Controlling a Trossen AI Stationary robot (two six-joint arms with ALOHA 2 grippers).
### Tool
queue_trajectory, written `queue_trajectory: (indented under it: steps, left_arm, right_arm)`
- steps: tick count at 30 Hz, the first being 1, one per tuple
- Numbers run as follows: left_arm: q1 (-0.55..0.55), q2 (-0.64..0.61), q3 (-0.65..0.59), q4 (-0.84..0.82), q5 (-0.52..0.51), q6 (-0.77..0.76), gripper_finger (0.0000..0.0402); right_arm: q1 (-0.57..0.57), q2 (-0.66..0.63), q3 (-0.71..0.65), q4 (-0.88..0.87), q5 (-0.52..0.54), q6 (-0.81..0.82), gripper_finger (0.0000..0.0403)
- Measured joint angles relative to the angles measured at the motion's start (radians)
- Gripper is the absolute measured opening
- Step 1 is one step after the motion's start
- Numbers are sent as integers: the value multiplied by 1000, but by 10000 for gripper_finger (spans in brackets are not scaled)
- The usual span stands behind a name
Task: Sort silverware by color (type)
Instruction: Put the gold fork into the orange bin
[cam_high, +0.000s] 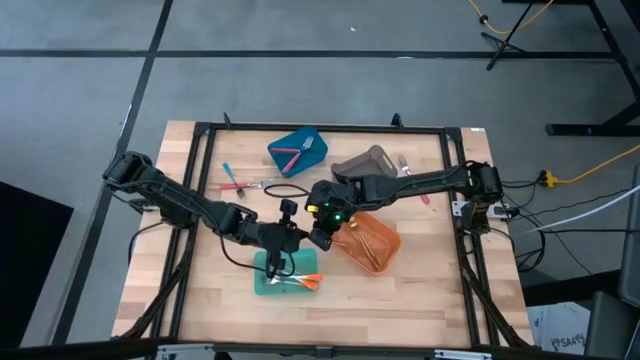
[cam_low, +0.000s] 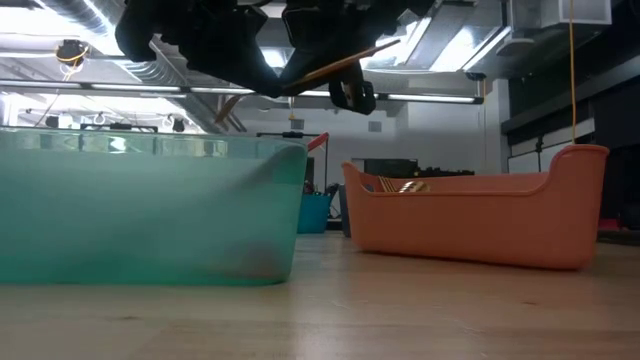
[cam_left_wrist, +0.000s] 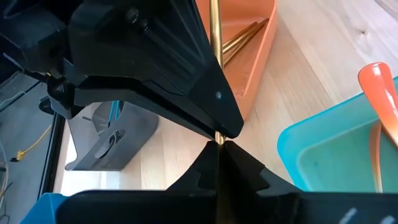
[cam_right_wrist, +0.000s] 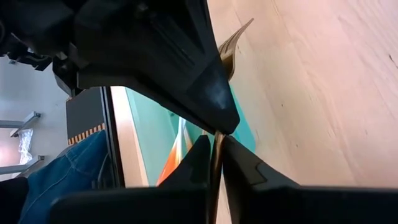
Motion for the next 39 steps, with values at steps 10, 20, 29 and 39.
queue_trajectory:
  steps: [10, 20, 29, 39]
  left_arm:
    - [0, 0, 0, 0, -3, 0, 5]
    - [0, 0, 0, 4, 15, 1, 57]
    - [-3, 0, 0, 17, 14, -6, 81]
    - [-13, 0, 0, 36, 13, -7, 81]
  right_arm:
    - [0, 0, 0, 0, -1, -14, 3]
    - [1, 0, 0, 2, 4, -35, 1]
    - [1, -2, 1, -87, 77, -47, 1]
    - [1, -16, 0, -170, 94, -47, 0]
